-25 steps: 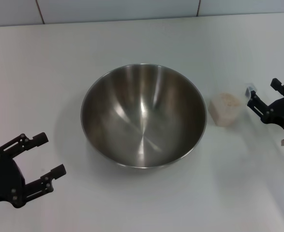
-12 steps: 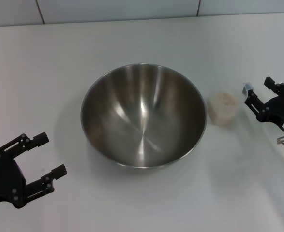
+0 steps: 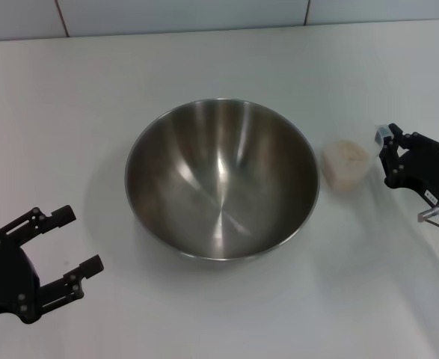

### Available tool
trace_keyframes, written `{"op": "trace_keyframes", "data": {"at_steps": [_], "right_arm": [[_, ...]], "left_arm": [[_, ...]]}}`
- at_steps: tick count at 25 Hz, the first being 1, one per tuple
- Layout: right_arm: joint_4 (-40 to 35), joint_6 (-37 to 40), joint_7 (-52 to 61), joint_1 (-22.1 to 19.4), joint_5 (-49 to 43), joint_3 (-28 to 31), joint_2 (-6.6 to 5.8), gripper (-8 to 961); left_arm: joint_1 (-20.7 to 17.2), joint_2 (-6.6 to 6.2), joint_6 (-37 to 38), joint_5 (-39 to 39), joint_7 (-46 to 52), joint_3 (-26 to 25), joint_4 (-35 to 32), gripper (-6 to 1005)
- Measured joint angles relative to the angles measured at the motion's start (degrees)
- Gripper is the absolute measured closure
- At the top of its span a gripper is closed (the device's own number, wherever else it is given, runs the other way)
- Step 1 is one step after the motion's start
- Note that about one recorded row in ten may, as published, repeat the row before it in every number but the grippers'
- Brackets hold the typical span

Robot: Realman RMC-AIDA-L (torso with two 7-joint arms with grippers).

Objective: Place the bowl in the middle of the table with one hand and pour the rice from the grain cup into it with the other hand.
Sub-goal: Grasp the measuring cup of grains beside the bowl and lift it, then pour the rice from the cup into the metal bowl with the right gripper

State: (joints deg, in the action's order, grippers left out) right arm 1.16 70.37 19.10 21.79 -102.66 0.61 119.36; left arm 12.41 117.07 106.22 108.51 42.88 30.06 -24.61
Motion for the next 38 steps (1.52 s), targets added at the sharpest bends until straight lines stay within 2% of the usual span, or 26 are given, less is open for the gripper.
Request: {"op": "trace_keyframes", "data": {"at_steps": [1, 3, 21, 28, 38], "right_arm": [[0.1, 0.0, 0.0, 0.0, 0.0, 0.0, 0.0, 671], [0.3, 0.0, 0.1, 0.0, 0.0, 0.1, 0.01, 896], [0.4, 3.5, 0.0, -1.0, 0.7, 0.9, 0.18, 941], [-0.2, 11.4, 0.3, -1.0, 1.0, 3.8, -0.17, 941], [-3.1, 19.9, 3.0, 2.8, 1.0, 5.4, -0.28, 940]], "left_arm": [[-0.1, 0.0, 0.0, -0.1, 0.0, 0.0, 0.0, 228], [-0.1, 0.0, 0.0, -0.1, 0.0, 0.0, 0.0, 228], [0.2, 0.0, 0.0, -0.2, 0.0, 0.0, 0.1, 228], [0.1, -0.01, -0.1, 0.1, -0.1, 0.1, 0.1, 228], [-0.1, 0.0, -0.1, 0.2, 0.0, 0.4, 0.1, 228]]}}
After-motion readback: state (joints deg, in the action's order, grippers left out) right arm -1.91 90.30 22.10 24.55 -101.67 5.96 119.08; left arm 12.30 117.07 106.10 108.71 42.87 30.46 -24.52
